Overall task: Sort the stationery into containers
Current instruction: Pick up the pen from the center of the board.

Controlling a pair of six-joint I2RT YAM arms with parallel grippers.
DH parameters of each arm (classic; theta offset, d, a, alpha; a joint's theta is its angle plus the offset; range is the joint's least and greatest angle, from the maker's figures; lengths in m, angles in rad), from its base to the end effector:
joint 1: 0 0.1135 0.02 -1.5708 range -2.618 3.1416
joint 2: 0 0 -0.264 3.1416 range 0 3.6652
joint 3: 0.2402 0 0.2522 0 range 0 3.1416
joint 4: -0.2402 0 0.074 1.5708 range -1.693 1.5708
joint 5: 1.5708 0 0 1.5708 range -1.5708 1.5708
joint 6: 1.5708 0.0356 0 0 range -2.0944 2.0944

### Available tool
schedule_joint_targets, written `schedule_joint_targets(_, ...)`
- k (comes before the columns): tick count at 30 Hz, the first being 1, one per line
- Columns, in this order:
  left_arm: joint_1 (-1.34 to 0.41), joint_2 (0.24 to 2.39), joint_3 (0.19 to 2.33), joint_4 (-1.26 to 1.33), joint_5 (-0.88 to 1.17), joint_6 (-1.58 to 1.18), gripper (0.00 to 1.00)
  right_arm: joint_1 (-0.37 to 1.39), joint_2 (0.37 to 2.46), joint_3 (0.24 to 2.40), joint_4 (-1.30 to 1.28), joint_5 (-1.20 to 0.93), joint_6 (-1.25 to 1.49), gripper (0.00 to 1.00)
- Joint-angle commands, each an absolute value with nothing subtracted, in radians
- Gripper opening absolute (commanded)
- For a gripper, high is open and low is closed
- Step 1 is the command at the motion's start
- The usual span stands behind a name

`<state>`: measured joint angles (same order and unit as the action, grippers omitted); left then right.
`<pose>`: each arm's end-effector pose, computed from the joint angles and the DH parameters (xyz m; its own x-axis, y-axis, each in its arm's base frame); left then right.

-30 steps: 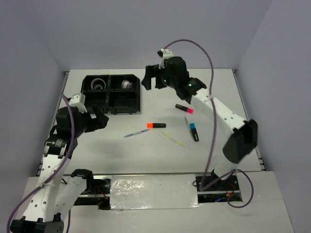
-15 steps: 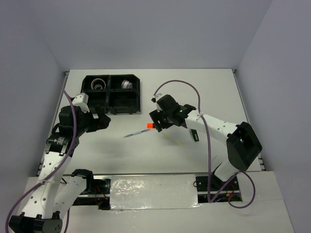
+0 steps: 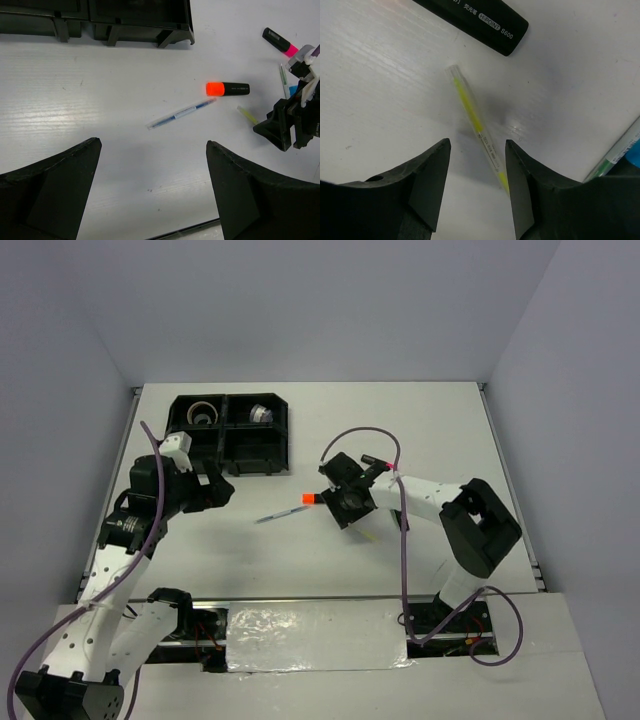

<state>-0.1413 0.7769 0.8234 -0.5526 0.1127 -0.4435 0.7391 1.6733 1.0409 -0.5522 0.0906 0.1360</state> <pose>0.1671 -0.0278 0.3169 -0.5353 -0.3545 -0.7666 0.0084 0.9054 -0.4246 0.2396 0.2140 0.1783 -0.7659 -0.5153 -0.3846 -0.5469 0.8366 -0.0320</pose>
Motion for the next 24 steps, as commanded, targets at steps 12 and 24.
schedule_joint_targets(12,-0.147,0.773,0.825,-0.511,0.132,-0.417,0.99,0.776,1.715,1.008,-0.542,-0.156,0.069,0.0)
schedule_joint_targets(24,-0.147,0.69,0.828,-0.535,0.014,-0.448,0.99,0.927,1.725,1.411,-0.56,-0.208,-0.21,0.0)
